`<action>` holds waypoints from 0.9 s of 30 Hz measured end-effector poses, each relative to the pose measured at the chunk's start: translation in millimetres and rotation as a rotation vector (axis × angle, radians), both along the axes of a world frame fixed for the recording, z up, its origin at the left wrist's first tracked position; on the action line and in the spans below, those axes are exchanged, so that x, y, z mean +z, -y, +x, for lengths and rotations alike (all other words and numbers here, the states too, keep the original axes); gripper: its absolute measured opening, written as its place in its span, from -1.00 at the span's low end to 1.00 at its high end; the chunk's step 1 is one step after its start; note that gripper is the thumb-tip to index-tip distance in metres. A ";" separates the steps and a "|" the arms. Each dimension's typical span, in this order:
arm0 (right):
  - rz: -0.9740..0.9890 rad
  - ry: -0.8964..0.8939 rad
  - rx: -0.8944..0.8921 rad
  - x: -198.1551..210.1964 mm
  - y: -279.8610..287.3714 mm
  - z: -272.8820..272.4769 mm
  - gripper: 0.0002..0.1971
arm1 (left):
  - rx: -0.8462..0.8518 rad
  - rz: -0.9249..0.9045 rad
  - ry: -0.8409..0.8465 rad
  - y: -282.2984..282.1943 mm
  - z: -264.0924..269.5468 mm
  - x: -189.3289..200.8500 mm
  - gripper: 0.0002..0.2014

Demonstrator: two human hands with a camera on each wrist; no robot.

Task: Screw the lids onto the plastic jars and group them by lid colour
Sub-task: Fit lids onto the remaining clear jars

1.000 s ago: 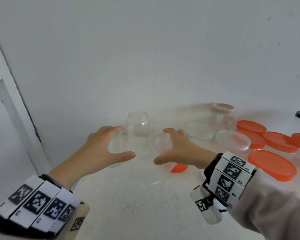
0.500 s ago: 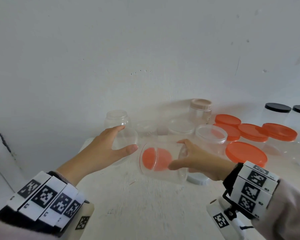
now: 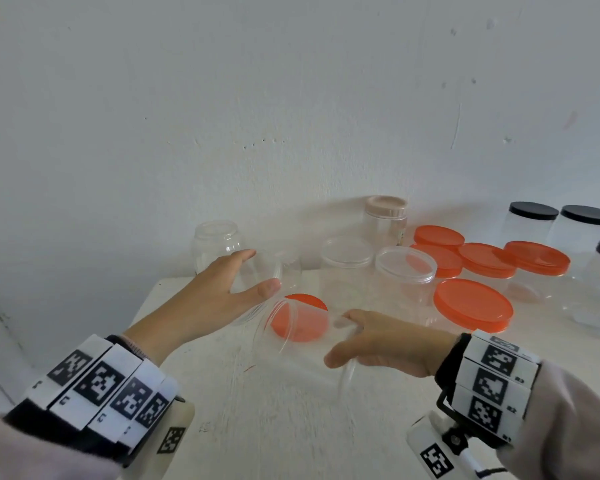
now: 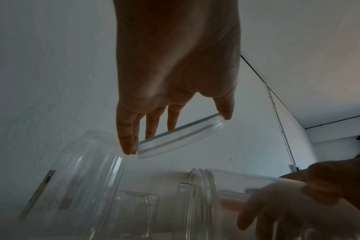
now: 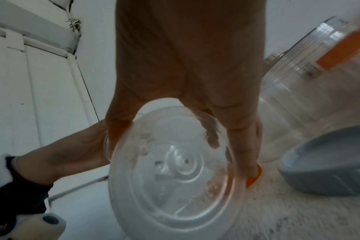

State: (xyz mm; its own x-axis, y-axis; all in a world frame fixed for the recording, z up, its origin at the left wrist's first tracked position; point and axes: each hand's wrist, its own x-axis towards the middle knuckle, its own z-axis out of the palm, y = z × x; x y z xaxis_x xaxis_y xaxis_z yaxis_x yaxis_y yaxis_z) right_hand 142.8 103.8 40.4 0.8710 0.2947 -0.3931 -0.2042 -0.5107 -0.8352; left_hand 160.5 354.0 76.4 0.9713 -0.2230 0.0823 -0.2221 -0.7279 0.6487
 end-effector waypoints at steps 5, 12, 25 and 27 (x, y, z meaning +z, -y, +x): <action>-0.174 0.152 -0.015 -4.2 -3.0 0.5 -0.25 | -0.013 -0.022 -0.027 4.5 1.3 -1.1 -0.07; -0.185 0.152 0.024 -12.0 -4.3 2.9 0.08 | 0.005 -0.115 -0.080 6.4 5.9 -1.7 -0.16; -0.203 0.186 0.091 -25.0 1.6 14.4 -0.07 | -0.054 -0.120 -0.058 20.6 9.9 -3.4 -0.11; -0.241 0.169 0.107 -25.2 6.6 16.2 0.01 | -0.075 -0.113 -0.050 23.8 9.6 -3.3 -0.10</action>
